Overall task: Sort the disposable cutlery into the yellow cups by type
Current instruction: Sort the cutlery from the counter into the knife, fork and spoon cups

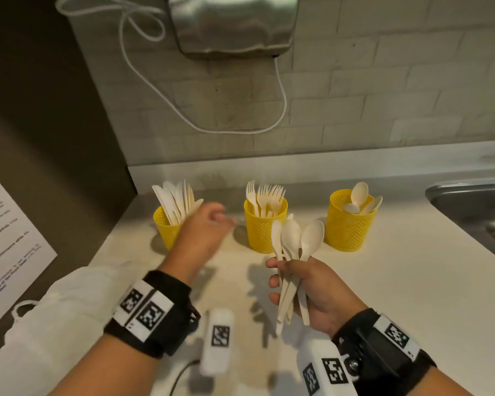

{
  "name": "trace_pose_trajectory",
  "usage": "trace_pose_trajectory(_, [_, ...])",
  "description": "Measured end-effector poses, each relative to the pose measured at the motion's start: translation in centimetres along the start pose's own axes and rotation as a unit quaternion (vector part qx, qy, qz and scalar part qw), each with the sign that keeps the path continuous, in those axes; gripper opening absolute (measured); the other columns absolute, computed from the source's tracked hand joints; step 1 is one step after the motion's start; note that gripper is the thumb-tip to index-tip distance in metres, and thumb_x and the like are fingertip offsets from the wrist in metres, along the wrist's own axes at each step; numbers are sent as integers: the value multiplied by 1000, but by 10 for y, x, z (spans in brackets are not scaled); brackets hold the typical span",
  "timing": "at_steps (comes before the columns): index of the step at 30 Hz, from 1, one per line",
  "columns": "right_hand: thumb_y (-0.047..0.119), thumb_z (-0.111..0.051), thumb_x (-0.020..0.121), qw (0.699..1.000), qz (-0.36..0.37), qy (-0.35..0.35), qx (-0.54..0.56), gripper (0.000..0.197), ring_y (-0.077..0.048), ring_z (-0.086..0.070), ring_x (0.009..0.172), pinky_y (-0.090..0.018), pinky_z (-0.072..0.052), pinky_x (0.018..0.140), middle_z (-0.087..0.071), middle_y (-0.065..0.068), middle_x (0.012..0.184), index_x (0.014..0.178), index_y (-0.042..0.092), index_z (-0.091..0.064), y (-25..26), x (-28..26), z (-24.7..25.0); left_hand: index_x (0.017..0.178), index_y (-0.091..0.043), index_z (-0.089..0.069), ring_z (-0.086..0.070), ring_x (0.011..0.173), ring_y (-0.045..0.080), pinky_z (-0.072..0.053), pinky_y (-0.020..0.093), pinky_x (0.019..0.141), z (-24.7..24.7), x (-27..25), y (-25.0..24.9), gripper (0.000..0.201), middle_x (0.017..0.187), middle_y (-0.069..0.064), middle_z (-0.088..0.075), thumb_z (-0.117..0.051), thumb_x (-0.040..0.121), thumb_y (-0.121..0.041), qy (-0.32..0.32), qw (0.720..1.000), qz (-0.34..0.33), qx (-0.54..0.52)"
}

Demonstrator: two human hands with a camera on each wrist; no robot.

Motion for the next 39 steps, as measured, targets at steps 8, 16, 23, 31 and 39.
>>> trace_pose_trajectory(8, [-6, -49, 90, 994, 56, 21, -96, 22, -18, -63, 69, -29, -56, 63, -68, -5, 72, 101, 8, -62, 5, -4, 1, 86, -19, -66, -59, 58, 8, -42, 24, 59, -66, -28, 13, 3, 67, -5, -66, -66, 83, -20, 139, 984, 12, -109])
trace_pose_trajectory(16, [10, -47, 91, 968, 50, 1, -248, 20, -14, -53, 55, -28, -44, 50, -61, -4, 77, 106, 15, -57, 10, -13, 11, 99, -13, -60, -64, 64, 18, -49, 27, 51, -92, -37, -3, 40, 79, 7, -68, -79, 70, -32, 221, 964, -2, -149])
trace_pose_trajectory(23, [20, -61, 88, 922, 83, -33, -376, 37, -10, -45, 58, -19, -38, 46, -54, -2, 83, 117, 20, -38, 11, -21, 26, 94, -5, -64, -64, 75, 28, -53, 31, 61, -109, -36, -2, 13, 83, 17, -66, -66, 80, -5, 193, 946, 127, -228])
trace_pose_trajectory(31, [18, -42, 99, 990, 56, -39, -122, 26, -14, -60, 64, -24, -48, 57, -67, -8, 85, 118, 5, -54, 13, -25, 42, 83, -5, -60, -54, 39, 9, -38, 14, 36, -109, -32, -7, 8, 55, 6, -60, -57, 86, 2, 224, 915, 169, -290])
trace_pose_trajectory(39, [13, -42, 99, 992, 69, -53, -86, 24, -18, -64, 87, -34, -50, 83, -72, -8, 96, 117, 10, -57, 20, -25, 55, 81, -6, -60, -58, 44, 9, -37, 12, 37, -118, -23, -22, 9, 63, 6, -65, -59, 87, -1, 244, 904, 165, -311])
Point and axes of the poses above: each hand's wrist, its own x-axis towards the middle knuckle, its own z-axis out of the back of the hand, y = z × x, the point moved 1 cm from there along x, towards the middle knuckle
